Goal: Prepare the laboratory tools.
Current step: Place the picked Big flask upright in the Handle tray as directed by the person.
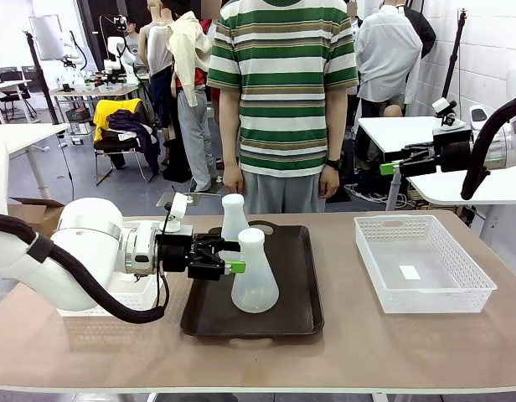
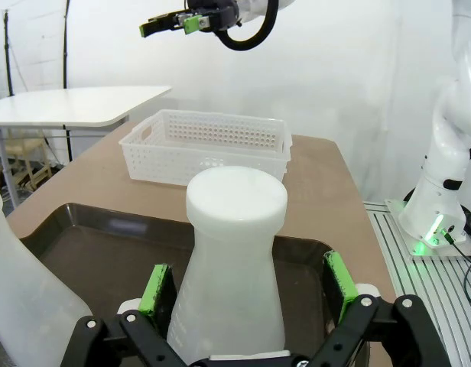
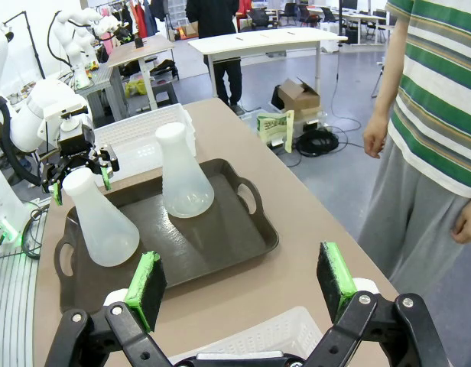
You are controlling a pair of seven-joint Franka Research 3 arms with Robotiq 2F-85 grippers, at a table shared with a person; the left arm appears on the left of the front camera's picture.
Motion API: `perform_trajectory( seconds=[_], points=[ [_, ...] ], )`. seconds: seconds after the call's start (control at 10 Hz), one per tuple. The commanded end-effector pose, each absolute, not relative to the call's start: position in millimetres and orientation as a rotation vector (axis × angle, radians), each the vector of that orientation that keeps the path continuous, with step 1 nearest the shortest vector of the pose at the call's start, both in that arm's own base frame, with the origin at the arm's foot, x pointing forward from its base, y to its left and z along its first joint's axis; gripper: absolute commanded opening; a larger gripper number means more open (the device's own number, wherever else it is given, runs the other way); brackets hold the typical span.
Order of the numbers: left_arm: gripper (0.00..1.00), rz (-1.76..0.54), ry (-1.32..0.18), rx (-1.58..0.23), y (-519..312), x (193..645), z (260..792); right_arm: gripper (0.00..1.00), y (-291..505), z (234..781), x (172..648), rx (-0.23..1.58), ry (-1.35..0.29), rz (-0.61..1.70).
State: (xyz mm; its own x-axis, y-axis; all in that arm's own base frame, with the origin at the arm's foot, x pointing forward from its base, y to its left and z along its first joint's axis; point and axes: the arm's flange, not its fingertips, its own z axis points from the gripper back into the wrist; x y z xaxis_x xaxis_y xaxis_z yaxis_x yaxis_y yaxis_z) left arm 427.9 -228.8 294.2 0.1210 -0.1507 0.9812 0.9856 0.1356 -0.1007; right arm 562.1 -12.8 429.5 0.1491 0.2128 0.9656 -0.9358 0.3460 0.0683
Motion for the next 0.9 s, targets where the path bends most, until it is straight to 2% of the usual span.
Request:
perform_trajectory(
  seconds=[0.0, 0.8],
  points=[
    [1.0, -1.107, -1.076, -1.06, -228.6, 427.7, 294.7, 1.0, -12.3, 429.2, 561.2, 0.831, -1.089, 0.992],
    [1.0, -1.107, -1.076, -1.06, -228.6, 427.7, 294.7, 1.0, -12.3, 429.2, 561.2, 0.831, -1.089, 0.992]
  ],
)
